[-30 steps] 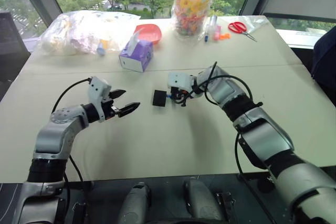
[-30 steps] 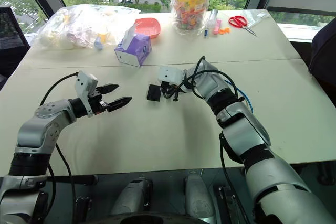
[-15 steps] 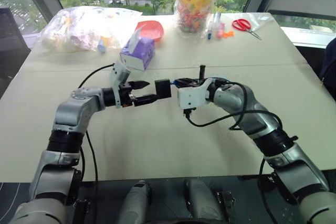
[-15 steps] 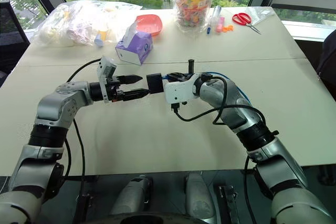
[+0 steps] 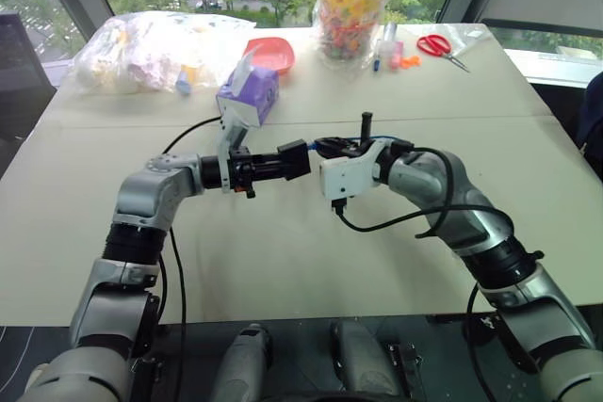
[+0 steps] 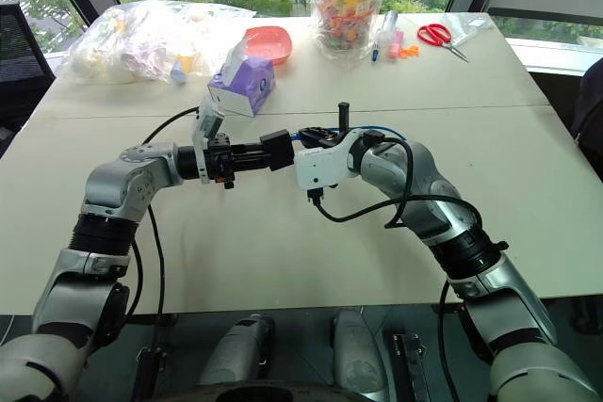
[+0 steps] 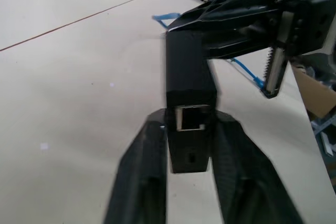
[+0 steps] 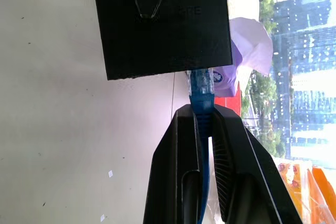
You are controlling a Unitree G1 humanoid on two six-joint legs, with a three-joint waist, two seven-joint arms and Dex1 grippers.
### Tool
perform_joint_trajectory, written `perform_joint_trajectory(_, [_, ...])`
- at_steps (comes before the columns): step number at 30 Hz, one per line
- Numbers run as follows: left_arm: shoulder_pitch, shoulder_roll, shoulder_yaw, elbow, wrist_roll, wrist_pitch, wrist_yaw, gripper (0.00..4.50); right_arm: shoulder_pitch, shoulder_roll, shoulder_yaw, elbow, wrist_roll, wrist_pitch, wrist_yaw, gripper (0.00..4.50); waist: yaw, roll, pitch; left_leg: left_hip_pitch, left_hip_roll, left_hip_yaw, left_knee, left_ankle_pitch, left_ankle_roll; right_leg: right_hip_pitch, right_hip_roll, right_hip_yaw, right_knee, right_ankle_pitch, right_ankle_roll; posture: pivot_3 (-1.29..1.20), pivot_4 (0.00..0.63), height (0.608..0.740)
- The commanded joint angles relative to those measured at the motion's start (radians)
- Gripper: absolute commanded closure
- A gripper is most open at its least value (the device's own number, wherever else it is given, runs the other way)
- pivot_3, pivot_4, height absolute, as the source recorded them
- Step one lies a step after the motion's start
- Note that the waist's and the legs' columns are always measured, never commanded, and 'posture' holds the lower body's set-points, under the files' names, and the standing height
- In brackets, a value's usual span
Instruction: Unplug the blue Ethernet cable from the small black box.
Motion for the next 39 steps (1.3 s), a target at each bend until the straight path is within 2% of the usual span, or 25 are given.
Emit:
perform_joint_trajectory(1, [-0.023, 0.000, 0.011, -0.014, -0.003, -0.019, -0.010, 4.05, -0.007, -0.003, -0.021, -0.058, 0.015, -0.007, 0.021, 4.50, 0.000, 0.000, 0.000, 0.000, 0.000, 0.000, 0.000, 0.000, 0.000, 0.000, 0.000, 0.000, 0.000, 0.000, 0.000, 0.00, 0.150, 0.740])
perform_joint_trajectory(3, [-0.016, 0.012, -0.004, -0.024, 0.006, -0.022, -0.028, 4.05, -0.005, -0.001, -0.032, -0.070, 0.051, 0.008, 0.053, 4.50, 0.000, 0.000, 0.000, 0.000, 0.000, 0.000, 0.000, 0.000, 0.000, 0.000, 0.000, 0.000, 0.000, 0.000, 0.000, 0.00, 0.150, 0.740])
perform_joint_trajectory(6, [-0.008, 0.027, -0.020, -0.036, 0.012, -0.019, -0.057, 4.05, 0.006, 0.023, -0.068, -0.112, 0.189, 0.106, 0.157, 3.29, 0.000, 0.000, 0.000, 0.000, 0.000, 0.000, 0.000, 0.000, 0.000, 0.000, 0.000, 0.000, 0.000, 0.000, 0.000, 0.00, 0.150, 0.740])
perform_joint_trajectory(10, [0.003, 0.079, -0.049, -0.054, 0.037, -0.056, -0.134, 4.05, -0.016, 0.027, -0.120, -0.206, 0.438, 0.499, 0.392, 1.36, 0.000, 0.000, 0.000, 0.000, 0.000, 0.000, 0.000, 0.000, 0.000, 0.001, 0.000, 0.000, 0.000, 0.000, 0.000, 0.00, 0.150, 0.740])
perform_joint_trajectory(12, [-0.002, 0.094, -0.047, -0.047, 0.040, -0.068, -0.150, 4.05, -0.039, 0.011, -0.130, -0.206, 0.522, 0.625, 0.464, 0.34, 0.000, 0.000, 0.000, 0.000, 0.000, -0.001, 0.000, 0.000, 0.000, 0.001, 0.000, 0.000, 0.000, 0.000, 0.000, 0.00, 0.150, 0.740])
perform_joint_trajectory(16, [-0.006, 0.131, -0.045, -0.064, 0.021, -0.063, -0.214, 4.05, -0.120, 0.057, -0.175, -0.102, 0.676, 0.895, 0.483, 0.34, -0.002, 0.000, 0.000, 0.001, 0.000, -0.001, 0.000, 0.000, 0.000, 0.002, 0.000, 0.000, 0.000, 0.000, 0.000, 0.00, 0.150, 0.740])
perform_joint_trajectory(20, [0.004, 0.189, -0.038, -0.122, -0.018, -0.033, -0.308, 4.05, -0.224, 0.094, -0.222, 0.086, 0.863, 1.193, 0.543, 0.34, -0.001, 0.000, 0.000, 0.002, 0.001, -0.001, 0.000, 0.000, 0.000, 0.002, 0.000, 0.000, 0.000, 0.000, -0.001, 0.00, 0.150, 0.740])
perform_joint_trajectory(27, [0.026, 0.215, -0.030, -0.163, -0.039, -0.008, -0.317, 4.05, -0.298, 0.122, -0.236, 0.216, 0.950, 1.243, 0.493, 0.34, 0.000, 0.000, 0.000, 0.001, 0.000, -0.001, -0.001, 0.000, 0.001, 0.001, 0.000, 0.000, 0.000, 0.000, 0.000, 0.00, 0.150, 0.740])
perform_joint_trajectory(39, [0.050, 0.215, -0.042, -0.143, -0.005, -0.052, -0.305, 4.05, -0.302, 0.078, -0.213, 0.175, 1.054, 1.276, 0.481, 0.34, -0.002, 0.000, 0.000, 0.001, 0.000, 0.000, 0.000, 0.000, 0.001, 0.001, 0.000, 0.000, 0.001, 0.000, 0.000, 0.00, 0.150, 0.740])
